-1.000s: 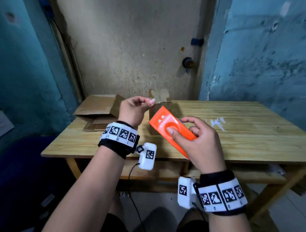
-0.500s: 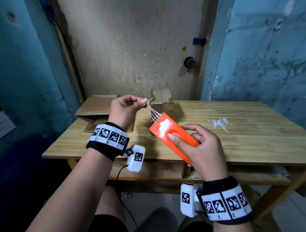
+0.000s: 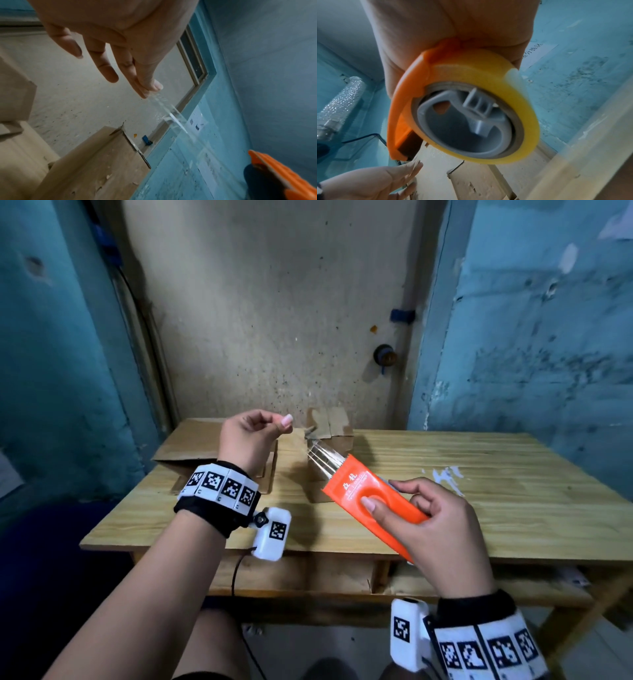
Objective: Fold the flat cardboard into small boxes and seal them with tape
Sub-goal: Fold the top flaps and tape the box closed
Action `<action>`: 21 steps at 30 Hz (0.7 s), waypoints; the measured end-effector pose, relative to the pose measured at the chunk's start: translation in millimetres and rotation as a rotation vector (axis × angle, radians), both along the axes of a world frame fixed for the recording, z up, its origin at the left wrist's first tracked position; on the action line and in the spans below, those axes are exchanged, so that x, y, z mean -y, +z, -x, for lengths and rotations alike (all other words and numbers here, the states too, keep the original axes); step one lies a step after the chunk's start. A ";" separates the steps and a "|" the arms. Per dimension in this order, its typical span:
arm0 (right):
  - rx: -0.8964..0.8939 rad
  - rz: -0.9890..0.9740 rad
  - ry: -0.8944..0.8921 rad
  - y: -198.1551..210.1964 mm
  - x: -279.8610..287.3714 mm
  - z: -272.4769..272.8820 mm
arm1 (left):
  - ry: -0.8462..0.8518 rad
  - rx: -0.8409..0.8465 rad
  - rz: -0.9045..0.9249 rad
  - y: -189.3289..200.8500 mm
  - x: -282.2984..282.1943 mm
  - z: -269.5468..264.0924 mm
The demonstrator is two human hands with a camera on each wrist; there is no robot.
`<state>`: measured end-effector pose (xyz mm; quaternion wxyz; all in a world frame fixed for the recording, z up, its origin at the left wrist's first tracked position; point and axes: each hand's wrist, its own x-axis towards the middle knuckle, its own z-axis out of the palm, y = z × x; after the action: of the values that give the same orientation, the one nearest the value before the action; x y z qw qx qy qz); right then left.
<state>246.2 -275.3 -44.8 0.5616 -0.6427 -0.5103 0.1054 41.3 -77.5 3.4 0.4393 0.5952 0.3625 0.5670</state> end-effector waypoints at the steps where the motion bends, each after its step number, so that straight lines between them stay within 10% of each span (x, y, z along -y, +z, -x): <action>1: 0.012 0.001 -0.001 0.8 0.1 0.3 | 0.009 0.006 0.017 0.9 0.6 -0.6; 21: -0.009 -0.031 -0.006 -6.0 15.5 -11.9 | 0.213 -0.091 -0.289 11.6 44.8 9.8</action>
<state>258.1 -290.8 -50.8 0.5739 -0.6350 -0.5076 0.0987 31.6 -122.4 15.0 0.2697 0.6352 0.3578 0.6291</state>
